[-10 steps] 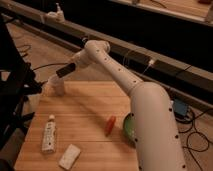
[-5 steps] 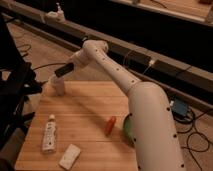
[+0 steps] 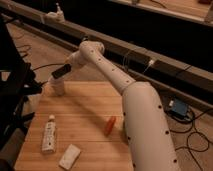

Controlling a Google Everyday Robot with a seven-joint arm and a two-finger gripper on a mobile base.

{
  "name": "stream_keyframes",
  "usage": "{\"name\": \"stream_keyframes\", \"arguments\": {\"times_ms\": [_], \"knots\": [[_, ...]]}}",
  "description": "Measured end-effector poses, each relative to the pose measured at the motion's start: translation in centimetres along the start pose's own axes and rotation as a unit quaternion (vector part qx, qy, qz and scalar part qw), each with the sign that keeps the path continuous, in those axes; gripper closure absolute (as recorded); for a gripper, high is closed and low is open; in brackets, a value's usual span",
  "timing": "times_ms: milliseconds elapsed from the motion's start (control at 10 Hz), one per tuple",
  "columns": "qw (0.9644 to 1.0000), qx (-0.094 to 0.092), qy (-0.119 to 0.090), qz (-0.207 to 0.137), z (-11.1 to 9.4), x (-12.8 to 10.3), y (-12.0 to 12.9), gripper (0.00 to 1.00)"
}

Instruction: Place the eraser in the ceramic cup

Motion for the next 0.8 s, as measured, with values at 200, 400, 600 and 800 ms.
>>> {"name": "stream_keyframes", "arguments": {"times_ms": [200, 400, 600, 800], "knots": [[0.9998, -0.005, -0.019, -0.003, 1.5, -1.2, 0.1, 0.49], [0.9993, -0.013, -0.035, -0.003, 2.6, -1.8, 0.5, 0.30], [0.9986, -0.022, -0.047, -0.002, 3.5, -2.2, 1.0, 0.20], [0.9982, -0.028, -0.052, 0.001, 3.9, -1.9, 1.3, 0.20]]}}
